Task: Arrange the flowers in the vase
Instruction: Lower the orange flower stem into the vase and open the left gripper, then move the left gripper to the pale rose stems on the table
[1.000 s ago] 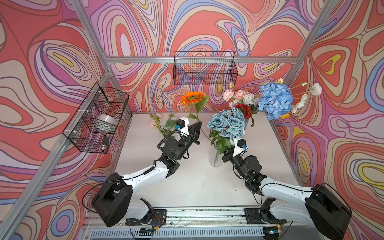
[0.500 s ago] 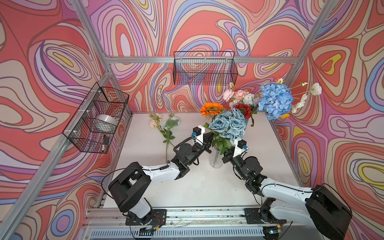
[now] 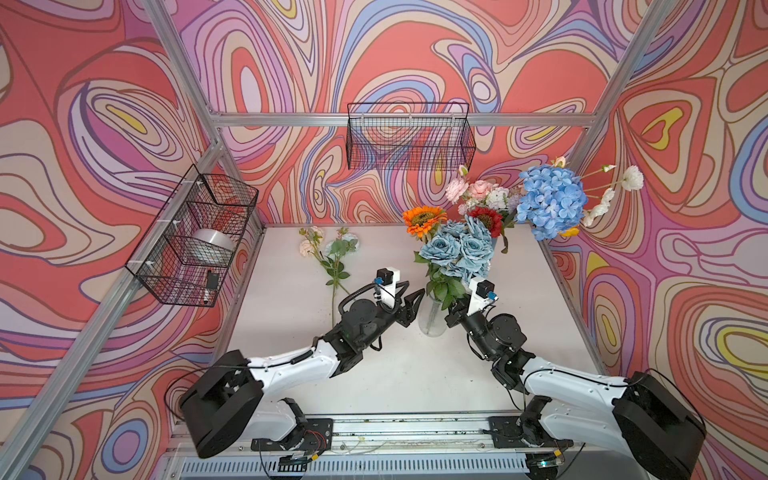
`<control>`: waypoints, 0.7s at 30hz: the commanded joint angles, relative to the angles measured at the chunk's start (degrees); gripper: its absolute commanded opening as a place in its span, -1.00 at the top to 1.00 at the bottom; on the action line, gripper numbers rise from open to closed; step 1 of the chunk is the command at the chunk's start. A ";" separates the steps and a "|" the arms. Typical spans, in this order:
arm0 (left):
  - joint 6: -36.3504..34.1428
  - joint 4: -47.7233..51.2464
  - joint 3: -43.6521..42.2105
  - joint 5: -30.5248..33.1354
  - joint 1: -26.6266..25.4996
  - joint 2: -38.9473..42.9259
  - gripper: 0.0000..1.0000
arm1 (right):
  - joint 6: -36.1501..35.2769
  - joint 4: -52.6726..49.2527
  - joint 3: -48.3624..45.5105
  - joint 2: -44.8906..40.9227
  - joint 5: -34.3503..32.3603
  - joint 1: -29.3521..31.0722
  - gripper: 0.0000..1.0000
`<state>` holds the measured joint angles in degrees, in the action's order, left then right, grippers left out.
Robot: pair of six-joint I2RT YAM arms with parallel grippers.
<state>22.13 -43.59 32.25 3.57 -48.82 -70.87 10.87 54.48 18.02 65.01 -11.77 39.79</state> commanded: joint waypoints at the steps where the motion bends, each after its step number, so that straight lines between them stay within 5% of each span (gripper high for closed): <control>1: 3.05 10.74 -4.72 6.87 -0.14 6.16 -0.22 | 0.64 1.29 -0.14 -0.25 -0.53 -0.06 1.00; 5: 2.36 22.00 -5.80 14.90 1.75 12.20 -0.28 | 0.89 1.26 0.09 -0.08 -0.35 -0.06 1.00; 10: 1.95 30.14 -4.43 12.41 9.91 13.65 -0.28 | 1.34 1.16 0.38 0.43 -0.03 -0.06 1.00; 21: 0.50 41.98 6.70 9.62 25.92 -1.39 -0.06 | 1.86 1.13 1.05 1.26 0.09 -0.01 1.00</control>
<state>22.57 -8.40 35.77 13.89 -25.17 -68.55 11.68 54.96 18.04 65.54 -11.75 39.79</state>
